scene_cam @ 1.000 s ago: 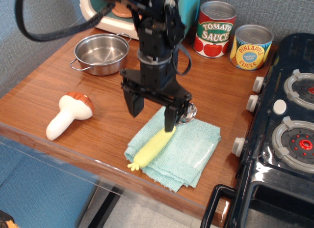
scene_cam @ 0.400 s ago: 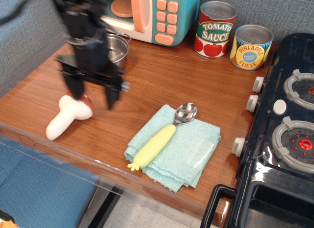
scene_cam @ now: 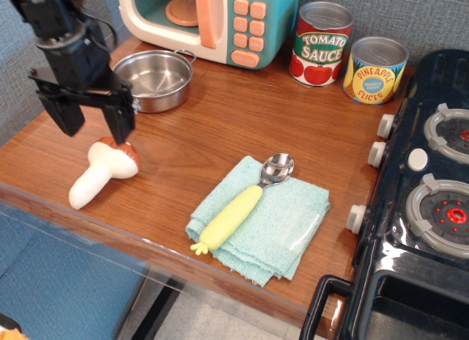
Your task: PLACE THE MASHROOM NEAR TIN
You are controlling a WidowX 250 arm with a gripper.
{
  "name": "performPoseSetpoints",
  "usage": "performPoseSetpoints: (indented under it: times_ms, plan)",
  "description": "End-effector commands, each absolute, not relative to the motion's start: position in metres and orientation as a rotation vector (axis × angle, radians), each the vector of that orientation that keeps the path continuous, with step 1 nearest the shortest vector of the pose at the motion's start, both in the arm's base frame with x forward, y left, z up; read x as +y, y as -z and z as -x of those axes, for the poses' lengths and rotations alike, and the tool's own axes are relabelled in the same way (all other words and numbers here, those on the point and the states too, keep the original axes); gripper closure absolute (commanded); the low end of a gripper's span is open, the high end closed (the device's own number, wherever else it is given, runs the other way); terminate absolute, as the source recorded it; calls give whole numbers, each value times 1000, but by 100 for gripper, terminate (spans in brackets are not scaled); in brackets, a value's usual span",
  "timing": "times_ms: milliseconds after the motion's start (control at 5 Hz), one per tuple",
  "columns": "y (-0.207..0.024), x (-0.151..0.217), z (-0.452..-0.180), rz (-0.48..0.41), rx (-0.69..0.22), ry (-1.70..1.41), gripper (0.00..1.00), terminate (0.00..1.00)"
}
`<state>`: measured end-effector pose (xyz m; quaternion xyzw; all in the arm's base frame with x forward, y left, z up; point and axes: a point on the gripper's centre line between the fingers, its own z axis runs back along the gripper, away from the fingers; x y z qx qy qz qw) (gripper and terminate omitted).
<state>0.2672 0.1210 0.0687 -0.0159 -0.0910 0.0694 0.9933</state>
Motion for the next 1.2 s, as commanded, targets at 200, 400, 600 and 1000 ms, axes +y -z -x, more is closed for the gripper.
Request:
performPoseSetpoints:
  times_ms: [200, 400, 600, 1000]
  plan:
    - [-42, 107, -277, -9, -150, -85, 0, 0]
    - [-33, 102, -278, 0, -134, -77, 0, 0]
    - [-34, 105, -279, 14, -154, -85, 100, 0]
    - [-54, 77, -316, 5, -161, -53, 100, 0]
